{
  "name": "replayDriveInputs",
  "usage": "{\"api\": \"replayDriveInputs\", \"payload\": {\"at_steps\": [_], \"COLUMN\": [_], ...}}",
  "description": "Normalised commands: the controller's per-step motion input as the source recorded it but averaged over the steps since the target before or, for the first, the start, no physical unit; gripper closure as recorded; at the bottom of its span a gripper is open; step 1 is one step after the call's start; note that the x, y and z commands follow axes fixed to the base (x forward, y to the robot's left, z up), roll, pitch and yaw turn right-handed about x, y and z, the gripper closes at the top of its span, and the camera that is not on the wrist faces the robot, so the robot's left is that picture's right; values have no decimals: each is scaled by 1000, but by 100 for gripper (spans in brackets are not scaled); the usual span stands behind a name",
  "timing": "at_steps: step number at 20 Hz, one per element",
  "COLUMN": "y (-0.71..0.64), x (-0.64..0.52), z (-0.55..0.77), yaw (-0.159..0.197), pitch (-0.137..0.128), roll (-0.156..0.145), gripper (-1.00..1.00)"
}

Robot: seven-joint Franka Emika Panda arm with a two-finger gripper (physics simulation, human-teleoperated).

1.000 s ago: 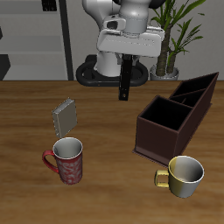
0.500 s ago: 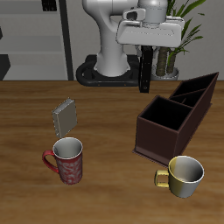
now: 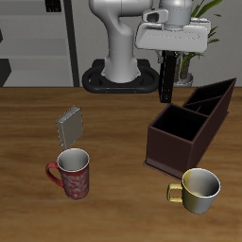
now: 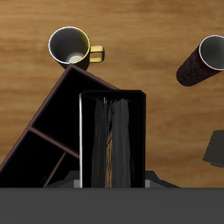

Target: Place the black book into the left desk caddy's right compartment

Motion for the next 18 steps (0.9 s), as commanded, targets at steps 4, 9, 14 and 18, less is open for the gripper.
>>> {"api": "replayDriveInputs", "payload": {"at_steps": [4,9,14,18], "y": [131,333,434,221], "x": [291,199,101,75], "z": [-35,-96,39,34], "yaw": [-17,-24,7,7], "pitch": [26,22,0,2], "roll": [-7,1,55,26], "gripper": [100,100,100,100]}}
